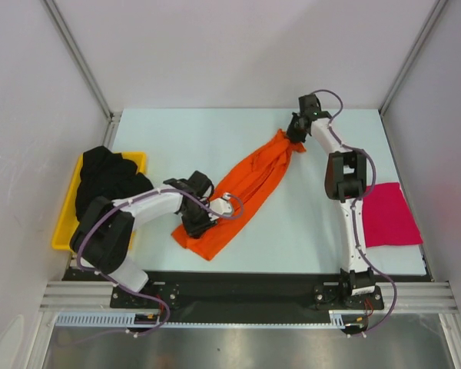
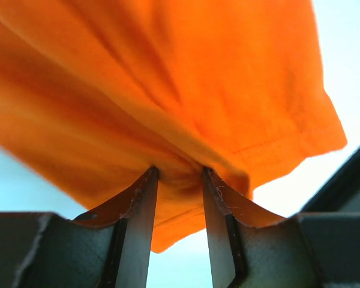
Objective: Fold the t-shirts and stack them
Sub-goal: Fold the tshirt
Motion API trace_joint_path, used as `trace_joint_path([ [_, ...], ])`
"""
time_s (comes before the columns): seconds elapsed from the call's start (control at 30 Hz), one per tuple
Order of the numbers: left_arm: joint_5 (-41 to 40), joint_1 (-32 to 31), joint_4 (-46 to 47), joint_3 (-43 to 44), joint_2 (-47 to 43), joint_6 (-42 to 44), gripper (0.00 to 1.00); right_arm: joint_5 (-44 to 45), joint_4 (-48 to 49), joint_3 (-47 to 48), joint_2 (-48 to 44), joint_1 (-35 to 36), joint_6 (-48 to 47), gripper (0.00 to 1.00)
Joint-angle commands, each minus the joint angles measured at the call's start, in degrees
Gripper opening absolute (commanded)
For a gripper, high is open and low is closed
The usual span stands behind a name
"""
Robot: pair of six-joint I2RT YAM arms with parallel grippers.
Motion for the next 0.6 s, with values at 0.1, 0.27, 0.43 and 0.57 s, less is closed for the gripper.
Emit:
trace_joint_path([
  [0.1,7.17,-5.80,0.75,6.35,5.22,-9.21,0.41,0.71,8.24,13.05,9.34,2.06,0.33,0.03],
  [0.27,9.63,-10.01,0.93,7.34,4.97,-13.78,0.43,0.80,8.27,12.43,6.62,-0.14,-3.79,0.24],
  [0.43,9.46,-11.52,0.93,3.21,-1.08,-14.67,0.47,3.96,4.65,6.73,-3.65,-3.29,-9.25,0.29],
  [0.57,8.50,-11.60,-1.44,1.36,-5.04,-13.26,0.53,10.19,0.28,1.80,-8.68,-5.50,-14.86,0.29],
])
